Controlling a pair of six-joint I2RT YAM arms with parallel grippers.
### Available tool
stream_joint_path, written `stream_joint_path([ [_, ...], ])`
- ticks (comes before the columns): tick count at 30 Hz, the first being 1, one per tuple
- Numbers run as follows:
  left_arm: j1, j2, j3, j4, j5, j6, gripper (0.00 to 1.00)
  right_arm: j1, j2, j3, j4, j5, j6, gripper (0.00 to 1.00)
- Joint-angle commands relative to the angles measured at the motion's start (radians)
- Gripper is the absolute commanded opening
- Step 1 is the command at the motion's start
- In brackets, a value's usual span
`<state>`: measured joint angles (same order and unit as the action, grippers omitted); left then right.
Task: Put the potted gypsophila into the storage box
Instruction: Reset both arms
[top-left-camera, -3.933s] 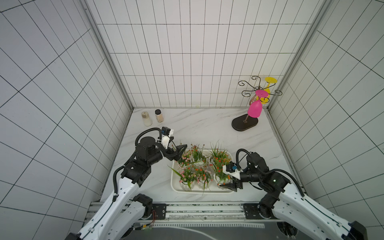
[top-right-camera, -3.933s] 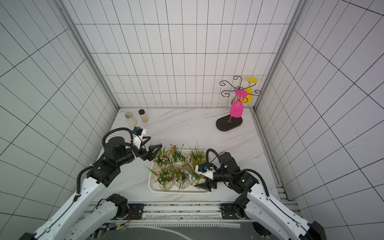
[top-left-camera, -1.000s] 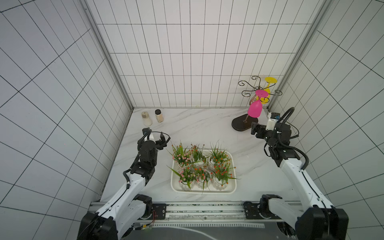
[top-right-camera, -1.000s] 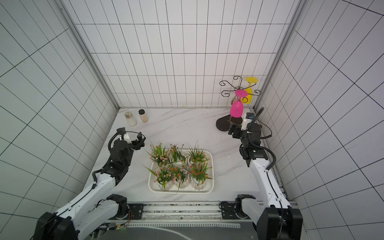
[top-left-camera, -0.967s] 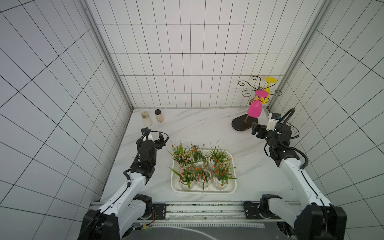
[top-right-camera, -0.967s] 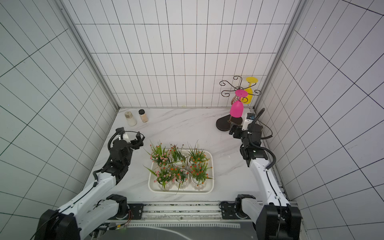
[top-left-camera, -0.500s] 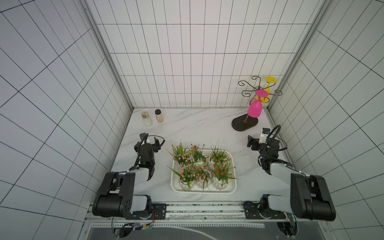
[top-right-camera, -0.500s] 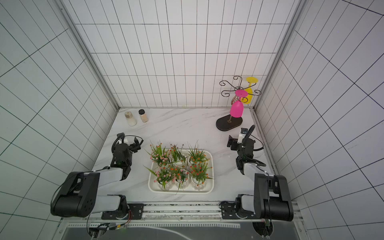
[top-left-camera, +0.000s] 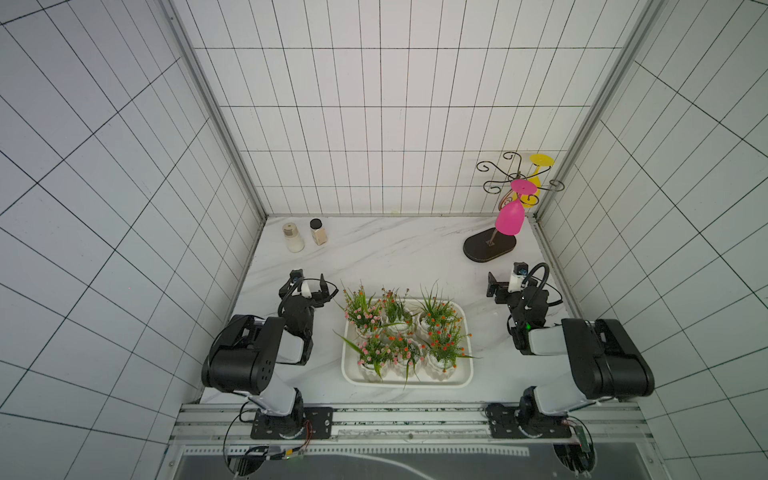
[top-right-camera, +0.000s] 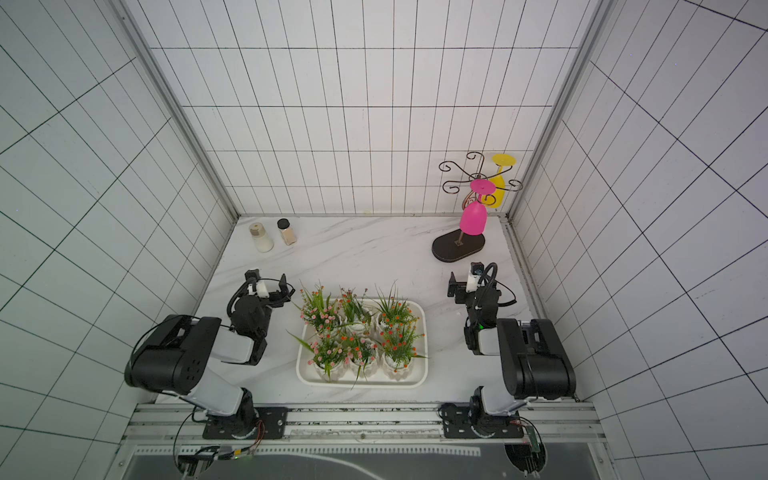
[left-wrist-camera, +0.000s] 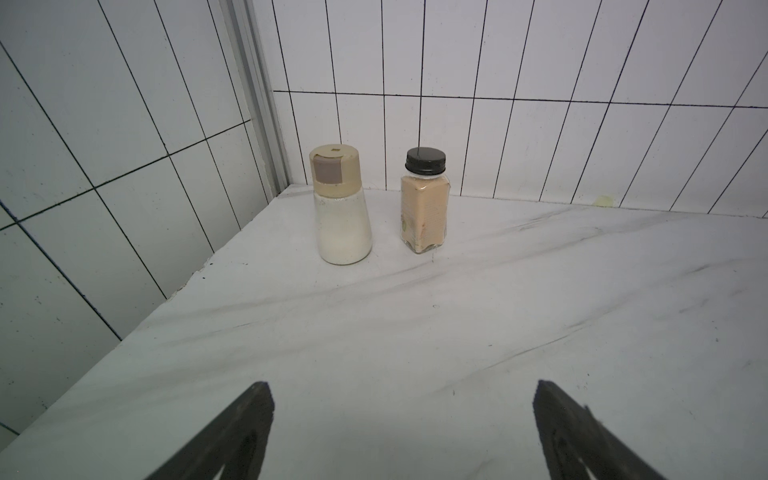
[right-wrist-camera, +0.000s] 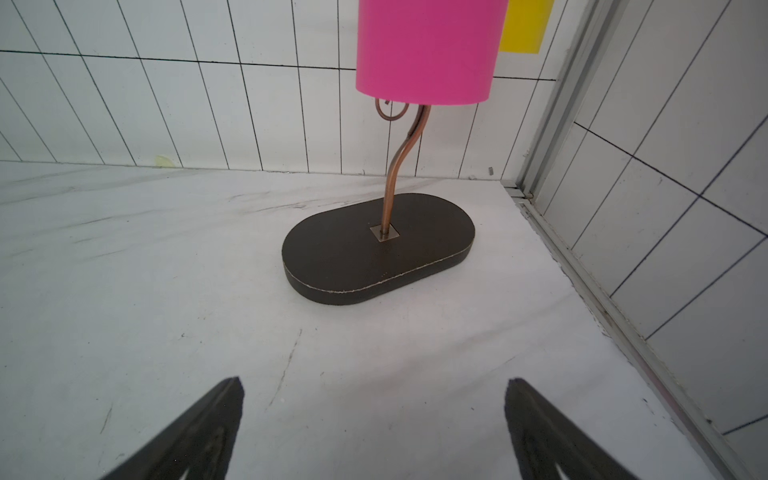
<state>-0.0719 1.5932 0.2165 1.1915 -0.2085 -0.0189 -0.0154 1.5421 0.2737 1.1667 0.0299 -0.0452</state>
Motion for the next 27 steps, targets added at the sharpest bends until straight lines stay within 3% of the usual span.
stream_joint_path([
  [1,-0.005,-0.012,0.029,0.033,-0.002,0.02,0.97,-0.011,-0.001,-0.032,0.103,-0.014,0.008,0.99],
  [8,-0.019,-0.032,0.163,-0.267,0.002,0.031,0.97,-0.037,0.01,-0.005,0.07,-0.041,0.033,0.99],
  [27,-0.021,-0.029,0.151,-0.235,-0.002,0.033,0.97,-0.036,0.009,-0.007,0.07,-0.04,0.028,0.99],
])
